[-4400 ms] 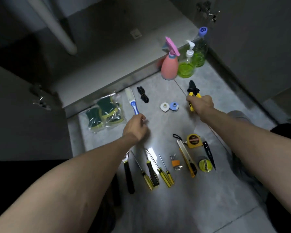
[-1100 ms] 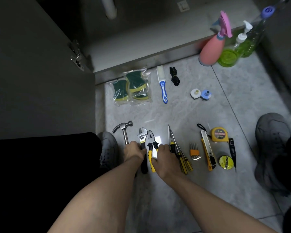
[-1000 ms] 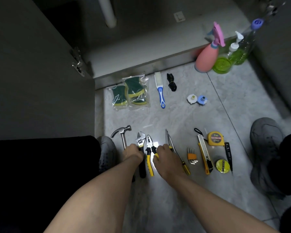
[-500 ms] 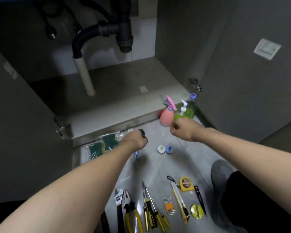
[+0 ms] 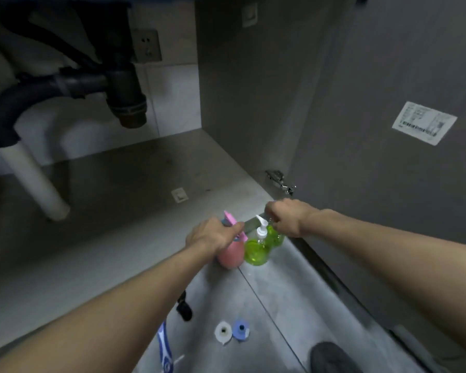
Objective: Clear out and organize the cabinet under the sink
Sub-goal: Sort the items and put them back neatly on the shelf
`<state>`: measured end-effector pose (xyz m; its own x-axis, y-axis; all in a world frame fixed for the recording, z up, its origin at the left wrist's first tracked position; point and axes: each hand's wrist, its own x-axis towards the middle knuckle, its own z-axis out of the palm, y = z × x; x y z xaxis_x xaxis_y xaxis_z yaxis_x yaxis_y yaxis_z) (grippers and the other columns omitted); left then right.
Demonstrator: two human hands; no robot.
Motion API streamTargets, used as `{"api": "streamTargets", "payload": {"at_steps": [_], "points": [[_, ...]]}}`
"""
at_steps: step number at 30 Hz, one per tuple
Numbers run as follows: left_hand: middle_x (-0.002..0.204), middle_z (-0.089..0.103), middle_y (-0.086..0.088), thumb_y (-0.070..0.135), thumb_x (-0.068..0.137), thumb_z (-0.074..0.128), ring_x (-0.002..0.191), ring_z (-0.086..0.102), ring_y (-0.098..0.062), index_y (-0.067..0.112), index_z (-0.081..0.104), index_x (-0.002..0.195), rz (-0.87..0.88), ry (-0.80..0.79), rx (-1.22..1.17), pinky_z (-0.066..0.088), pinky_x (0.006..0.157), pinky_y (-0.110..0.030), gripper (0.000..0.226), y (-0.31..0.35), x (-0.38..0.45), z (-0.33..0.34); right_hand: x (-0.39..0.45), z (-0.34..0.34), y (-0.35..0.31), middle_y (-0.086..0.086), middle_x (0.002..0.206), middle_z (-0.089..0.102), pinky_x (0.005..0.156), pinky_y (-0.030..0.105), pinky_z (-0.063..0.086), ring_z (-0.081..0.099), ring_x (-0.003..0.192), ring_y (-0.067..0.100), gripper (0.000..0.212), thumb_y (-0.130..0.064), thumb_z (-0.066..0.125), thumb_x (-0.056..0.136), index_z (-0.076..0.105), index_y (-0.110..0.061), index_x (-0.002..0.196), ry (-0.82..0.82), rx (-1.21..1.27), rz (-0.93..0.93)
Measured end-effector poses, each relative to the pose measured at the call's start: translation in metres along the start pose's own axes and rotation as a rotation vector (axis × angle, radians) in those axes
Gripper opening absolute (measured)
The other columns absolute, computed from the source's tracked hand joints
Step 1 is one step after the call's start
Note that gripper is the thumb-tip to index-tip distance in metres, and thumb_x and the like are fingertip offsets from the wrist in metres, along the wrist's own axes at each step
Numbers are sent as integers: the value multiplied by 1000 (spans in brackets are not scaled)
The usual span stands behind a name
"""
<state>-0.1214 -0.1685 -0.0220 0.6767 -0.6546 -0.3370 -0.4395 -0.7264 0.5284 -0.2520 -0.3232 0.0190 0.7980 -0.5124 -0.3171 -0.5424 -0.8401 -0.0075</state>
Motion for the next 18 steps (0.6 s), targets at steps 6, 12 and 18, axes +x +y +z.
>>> {"api": "streamTargets", "payload": {"at_steps": [6, 12, 18], "points": [[110, 63, -7, 72, 78, 55, 104, 62, -32, 22, 66, 106, 39, 51, 59, 50, 79, -35, 58, -7, 42, 49, 47, 25, 2, 15, 122, 64, 89, 41, 53, 61, 112, 38, 41, -30, 58, 89, 55, -16, 127, -16, -31, -62], [79, 69, -1, 45, 75, 65, 81, 65, -23, 17, 68, 71, 34, 80, -317, 46, 63, -30, 28, -13, 60, 57, 61, 59, 2, 18, 111, 63, 78, 38, 51, 60, 105, 40, 19, -18, 55, 87, 55, -9, 104, 21, 111, -8], [57, 66, 13, 28, 89, 65, 64, 60, -14, 29, 73, 62, 111, 133, -581, 45, 60, -28, 28, -10, 67, 30, 64, 68, 8, 1, 94, 71, 72, 26, 49, 66, 90, 26, 17, -18, 69, 75, 67, -24, 91, 57, 483, 143]]}}
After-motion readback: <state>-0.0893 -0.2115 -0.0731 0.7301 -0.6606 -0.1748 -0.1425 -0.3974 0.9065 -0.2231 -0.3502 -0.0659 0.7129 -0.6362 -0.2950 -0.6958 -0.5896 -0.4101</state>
